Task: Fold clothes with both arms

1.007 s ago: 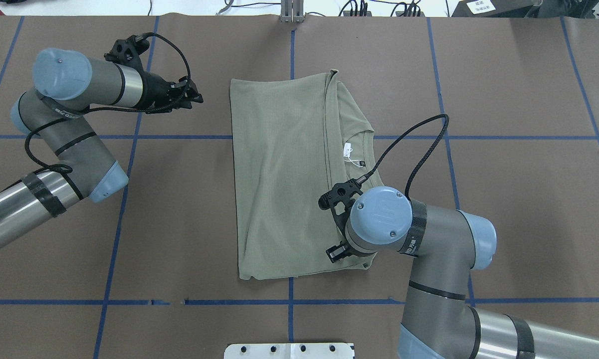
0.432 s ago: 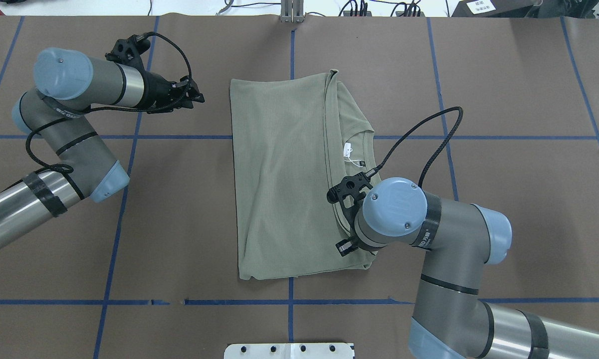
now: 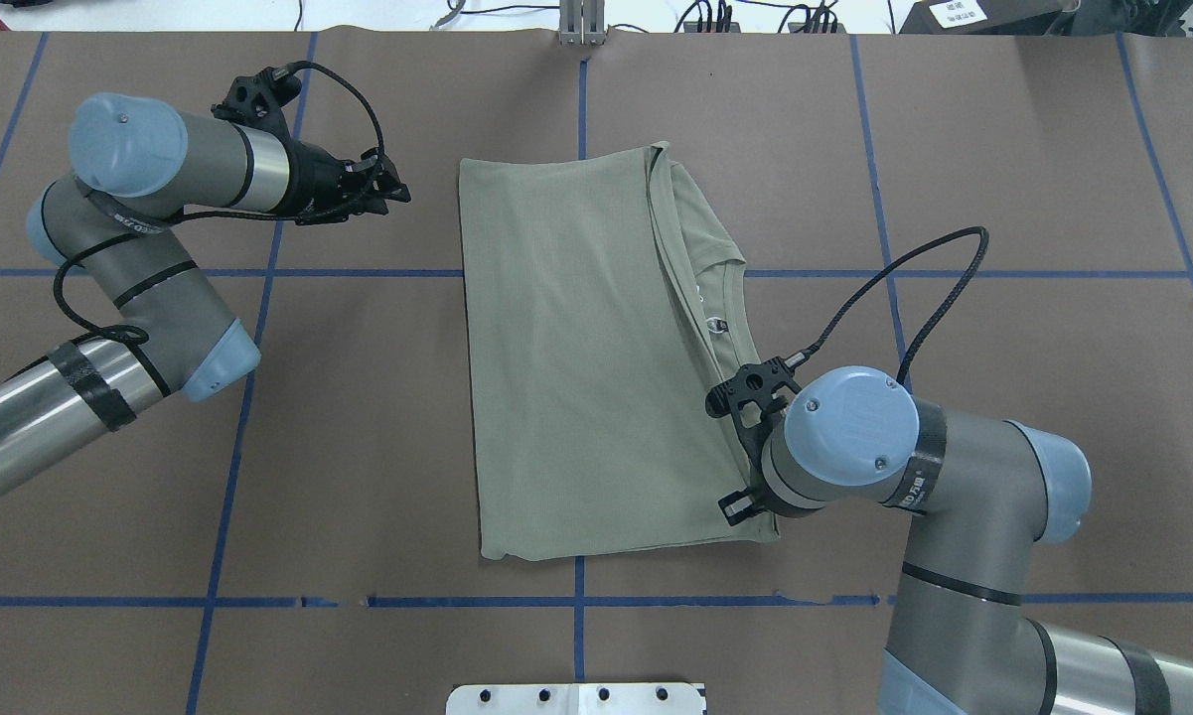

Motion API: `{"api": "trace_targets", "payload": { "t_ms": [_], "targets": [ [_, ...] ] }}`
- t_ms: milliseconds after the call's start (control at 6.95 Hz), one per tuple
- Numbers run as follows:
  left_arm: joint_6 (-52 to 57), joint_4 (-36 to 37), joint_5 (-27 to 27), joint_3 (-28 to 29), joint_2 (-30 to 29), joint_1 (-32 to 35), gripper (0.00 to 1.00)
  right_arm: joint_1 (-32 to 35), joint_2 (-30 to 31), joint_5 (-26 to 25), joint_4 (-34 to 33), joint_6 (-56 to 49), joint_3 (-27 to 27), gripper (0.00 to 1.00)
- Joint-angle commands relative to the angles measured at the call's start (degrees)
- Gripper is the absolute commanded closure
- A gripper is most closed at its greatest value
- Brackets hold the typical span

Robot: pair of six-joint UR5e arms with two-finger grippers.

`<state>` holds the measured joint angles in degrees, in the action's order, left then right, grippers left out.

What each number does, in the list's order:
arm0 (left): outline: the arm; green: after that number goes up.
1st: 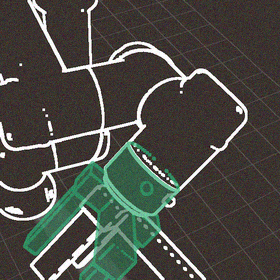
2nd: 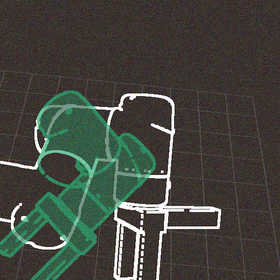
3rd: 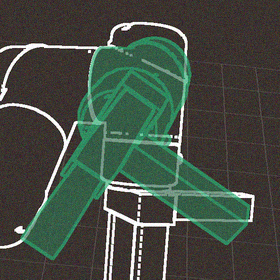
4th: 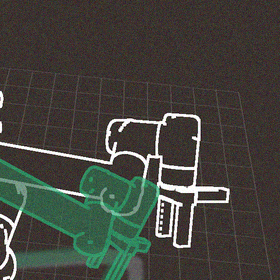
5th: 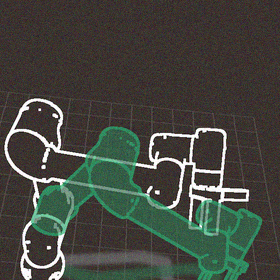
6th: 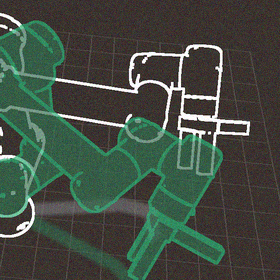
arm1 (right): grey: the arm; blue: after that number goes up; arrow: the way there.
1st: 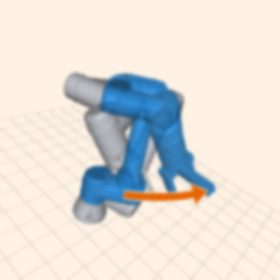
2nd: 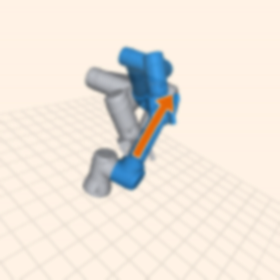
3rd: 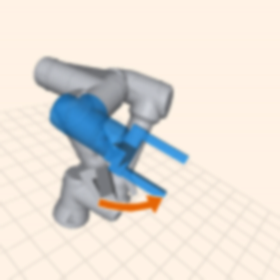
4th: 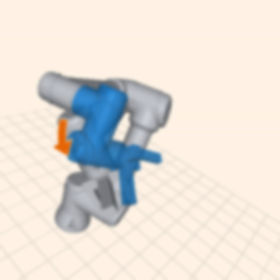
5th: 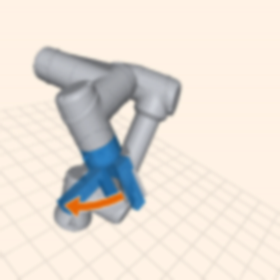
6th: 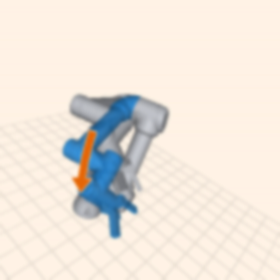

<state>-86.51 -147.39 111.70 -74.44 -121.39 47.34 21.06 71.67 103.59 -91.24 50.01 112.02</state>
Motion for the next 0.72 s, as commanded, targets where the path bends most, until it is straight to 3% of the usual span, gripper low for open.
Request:
{"api": "trace_targets", "payload": {
  "t_ms": [0,144,576],
  "targets": [
    [-0.67,0.0,-0.16,0.0,-0.16,-0.05,0.58,-1.11,1.2,-0.23,0.19,4.4,-0.22,0.41],
    [-1.2,0.0,-0.25,-0.09,-0.25,-0.05,0.58,-1.02,1.11,-0.23,0.27,4.83,-0.04,0.0],
    [-1.29,0.0,-0.25,0.0,-0.25,-0.14,0.58,0.2,-0.38,-0.57,0.36,8.15,0.22,0.0]
  ]
}}
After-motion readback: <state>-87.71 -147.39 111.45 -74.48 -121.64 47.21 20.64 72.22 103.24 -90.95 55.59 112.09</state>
